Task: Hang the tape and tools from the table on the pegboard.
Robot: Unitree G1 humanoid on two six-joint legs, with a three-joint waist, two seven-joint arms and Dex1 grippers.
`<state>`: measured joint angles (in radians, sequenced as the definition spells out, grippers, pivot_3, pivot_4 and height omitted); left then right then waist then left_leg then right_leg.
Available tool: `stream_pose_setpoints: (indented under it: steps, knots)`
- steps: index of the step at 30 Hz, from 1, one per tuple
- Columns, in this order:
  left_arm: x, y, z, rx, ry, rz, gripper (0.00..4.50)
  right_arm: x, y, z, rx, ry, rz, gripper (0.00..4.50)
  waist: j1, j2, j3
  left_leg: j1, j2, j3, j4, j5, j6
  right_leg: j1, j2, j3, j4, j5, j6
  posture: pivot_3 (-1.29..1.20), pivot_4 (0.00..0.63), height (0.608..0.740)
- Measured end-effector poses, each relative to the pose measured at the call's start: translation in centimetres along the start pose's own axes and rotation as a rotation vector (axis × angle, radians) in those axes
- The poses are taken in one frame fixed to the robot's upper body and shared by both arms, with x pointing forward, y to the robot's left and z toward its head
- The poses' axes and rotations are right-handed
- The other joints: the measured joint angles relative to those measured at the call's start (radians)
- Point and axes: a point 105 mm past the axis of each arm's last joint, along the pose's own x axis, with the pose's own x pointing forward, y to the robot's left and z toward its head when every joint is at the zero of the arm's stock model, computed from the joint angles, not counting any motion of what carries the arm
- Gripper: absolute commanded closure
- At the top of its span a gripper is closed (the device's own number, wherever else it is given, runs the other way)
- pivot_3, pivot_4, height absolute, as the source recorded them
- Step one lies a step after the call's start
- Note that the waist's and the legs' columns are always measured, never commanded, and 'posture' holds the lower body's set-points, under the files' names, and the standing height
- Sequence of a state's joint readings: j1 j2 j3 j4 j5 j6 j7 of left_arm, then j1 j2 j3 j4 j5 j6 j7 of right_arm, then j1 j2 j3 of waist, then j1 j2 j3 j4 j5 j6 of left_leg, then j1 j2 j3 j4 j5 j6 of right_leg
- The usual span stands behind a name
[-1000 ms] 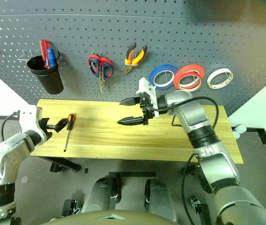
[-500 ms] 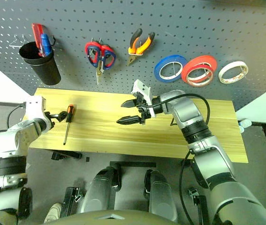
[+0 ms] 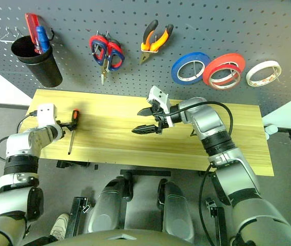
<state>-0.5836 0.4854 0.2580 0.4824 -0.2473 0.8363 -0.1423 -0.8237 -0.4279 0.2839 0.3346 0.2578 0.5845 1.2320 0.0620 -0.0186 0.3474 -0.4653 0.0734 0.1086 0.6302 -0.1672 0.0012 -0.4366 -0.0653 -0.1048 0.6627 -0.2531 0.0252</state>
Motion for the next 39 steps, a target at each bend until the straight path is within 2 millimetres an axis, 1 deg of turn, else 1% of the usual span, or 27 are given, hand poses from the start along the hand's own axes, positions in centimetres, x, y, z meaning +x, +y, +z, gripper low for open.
stream_pose_setpoints:
  steps: [3,5,12,15,19,21,23,24,25,28,31,34,39]
  knots:
    - [0.3,0.1,-0.4,-0.002,0.014,-0.002,0.03,-0.7,-0.2,-0.1,0.007,0.003,-0.024,0.00,-0.001,0.000,0.003,-0.003,0.000,0.000,0.000,0.000,0.000,-0.003,0.000,0.000,0.000,0.000,0.000,0.06,0.399,0.730]
    - [0.4,0.0,-0.1,0.003,0.011,-0.007,0.03,-1.1,-0.4,-0.2,0.010,0.002,-0.039,0.00,-0.001,0.000,0.003,-0.004,0.000,0.000,0.000,0.000,0.000,-0.004,0.000,0.000,0.000,0.000,0.000,0.06,0.399,0.730]
    - [1.2,-0.5,1.4,-0.005,-0.011,-0.017,0.03,-1.1,-0.3,-0.6,0.025,0.007,-0.050,0.00,-0.001,0.001,0.004,-0.008,0.000,0.000,0.001,0.000,0.000,-0.007,0.000,-0.001,0.000,0.000,0.000,0.04,0.397,0.730]
    - [1.5,-0.4,1.6,-0.008,-0.016,-0.009,0.59,-1.2,-0.3,-0.6,0.022,0.008,-0.058,0.00,-0.003,0.001,0.004,-0.008,0.000,0.000,0.000,0.000,0.000,-0.008,0.000,-0.001,0.000,0.000,0.001,0.04,0.395,0.730]
    - [1.5,-0.4,1.7,-0.009,-0.009,0.001,1.93,-1.4,-0.4,-0.7,0.021,0.012,-0.071,0.00,-0.008,0.001,0.005,-0.008,0.000,0.000,0.000,0.000,0.000,-0.008,0.000,-0.001,0.000,0.000,0.001,0.04,0.391,0.730]
    - [1.5,-0.3,1.6,-0.011,-0.004,0.005,2.53,-1.5,-0.5,-0.7,0.017,0.014,-0.076,0.00,-0.011,0.001,0.005,-0.008,0.000,0.000,0.000,0.000,0.000,-0.007,0.000,-0.001,0.000,0.000,0.001,0.04,0.388,0.730]
    - [1.5,-0.2,1.6,-0.014,-0.002,0.012,3.24,-1.5,-0.5,-0.6,0.009,0.011,-0.078,0.00,-0.018,0.001,0.005,-0.008,0.000,0.000,0.000,0.000,0.000,-0.007,0.000,-0.001,0.000,0.000,0.001,0.04,0.387,0.730]
    - [1.5,-0.2,1.6,-0.016,0.002,0.018,3.46,-1.5,-0.6,-0.6,0.004,0.010,-0.079,0.00,-0.021,0.001,0.005,-0.008,0.000,0.000,0.000,0.000,0.000,-0.007,0.000,-0.001,0.000,0.000,0.001,0.04,0.385,0.730]
    - [1.5,-0.1,1.6,-0.017,0.006,0.021,3.57,-1.5,-0.6,-0.6,0.001,0.009,-0.081,0.00,-0.023,0.001,0.005,-0.008,0.000,0.000,0.000,0.000,0.000,-0.007,0.000,-0.001,0.000,0.000,0.001,0.04,0.385,0.730]
    - [1.3,-0.1,1.4,-0.018,0.016,0.022,3.56,-1.6,-0.7,-0.7,-0.001,0.009,-0.086,0.00,-0.024,0.001,0.005,-0.008,0.000,0.000,0.000,0.000,0.000,-0.008,0.000,-0.001,0.000,0.000,0.001,0.05,0.379,0.730]
    - [0.9,-0.3,1.1,-0.012,0.024,0.015,3.56,-1.7,-1.1,-0.8,0.002,0.010,-0.094,0.00,-0.024,0.001,0.005,-0.008,0.000,0.001,0.000,0.000,0.000,-0.008,0.000,-0.001,0.000,-0.001,0.002,0.05,0.359,0.730]
    - [0.4,-0.7,0.4,-0.003,0.036,0.003,3.56,-1.8,-1.3,-0.5,-0.010,0.006,-0.098,0.00,-0.024,0.001,0.005,-0.008,0.000,0.001,0.000,0.000,0.000,-0.008,0.000,-0.001,0.000,-0.001,0.002,0.06,0.337,0.730]
    - [-1.4,-1.2,-1.2,0.009,0.066,-0.046,3.56,-2.0,-1.2,0.4,-0.025,-0.013,-0.075,0.00,-0.024,0.001,0.004,-0.009,0.000,0.000,0.000,0.001,-0.002,-0.008,0.000,-0.002,0.000,-0.001,0.002,0.07,0.286,0.730]
